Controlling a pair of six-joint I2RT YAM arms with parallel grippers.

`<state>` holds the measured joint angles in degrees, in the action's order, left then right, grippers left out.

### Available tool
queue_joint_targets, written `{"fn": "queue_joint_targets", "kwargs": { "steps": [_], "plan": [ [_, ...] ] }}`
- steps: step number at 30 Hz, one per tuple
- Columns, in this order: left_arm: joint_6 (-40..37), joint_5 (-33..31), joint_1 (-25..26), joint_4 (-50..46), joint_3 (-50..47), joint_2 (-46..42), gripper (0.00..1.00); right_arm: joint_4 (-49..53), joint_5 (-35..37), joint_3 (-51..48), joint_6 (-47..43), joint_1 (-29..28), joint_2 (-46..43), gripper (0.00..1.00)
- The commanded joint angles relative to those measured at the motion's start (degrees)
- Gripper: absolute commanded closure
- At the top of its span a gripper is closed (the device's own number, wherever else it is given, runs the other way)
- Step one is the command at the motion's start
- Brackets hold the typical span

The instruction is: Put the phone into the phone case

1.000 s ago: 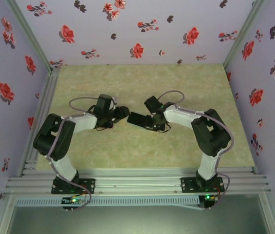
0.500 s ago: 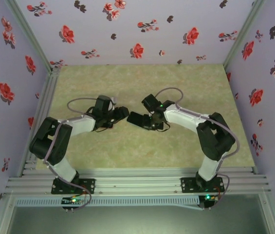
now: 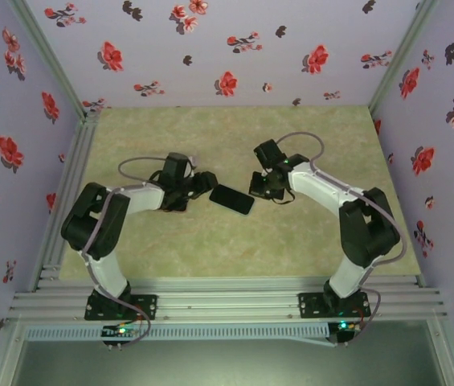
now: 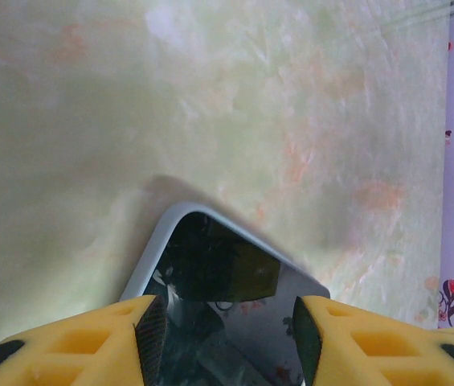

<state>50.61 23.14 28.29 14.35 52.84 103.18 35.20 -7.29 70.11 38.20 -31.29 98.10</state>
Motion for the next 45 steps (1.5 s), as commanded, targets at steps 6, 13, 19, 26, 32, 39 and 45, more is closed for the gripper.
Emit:
{"fn": "queue_joint_targets", "kwargs": {
  "steps": [6,13,19,26,32,39,45],
  "plan": [
    [-0.4,1.9,0.6,0.0,4.7,5.5,0.5,-1.8,-1.3,2.6,-2.9,1.4,8.3,1.0],
    [-1.4,1.7,0.6,-1.6,5.5,6.4,0.5,-2.1,-2.6,4.4,-3.4,1.6,11.0,1.0],
    [-2.1,1.5,0.6,-2.3,5.9,6.6,0.5,-1.9,-2.4,4.7,-3.3,1.7,11.5,1.0],
    [-2.0,1.5,0.6,-2.1,5.3,6.0,0.5,-1.4,-2.2,4.5,-3.7,1.8,11.8,1.0],
    [-2.0,1.4,0.7,-2.2,5.1,5.5,0.5,-1.6,-2.8,3.9,-3.8,1.8,12.7,1.0],
    [-1.5,1.3,0.7,-1.4,4.4,5.5,0.5,-0.9,-2.5,2.6,-3.8,1.8,14.1,1.0],
    [-1.5,1.4,0.7,-1.3,4.3,5.6,0.5,0.1,-2.3,1.9,-3.6,1.6,15.8,1.0]
  ]
}}
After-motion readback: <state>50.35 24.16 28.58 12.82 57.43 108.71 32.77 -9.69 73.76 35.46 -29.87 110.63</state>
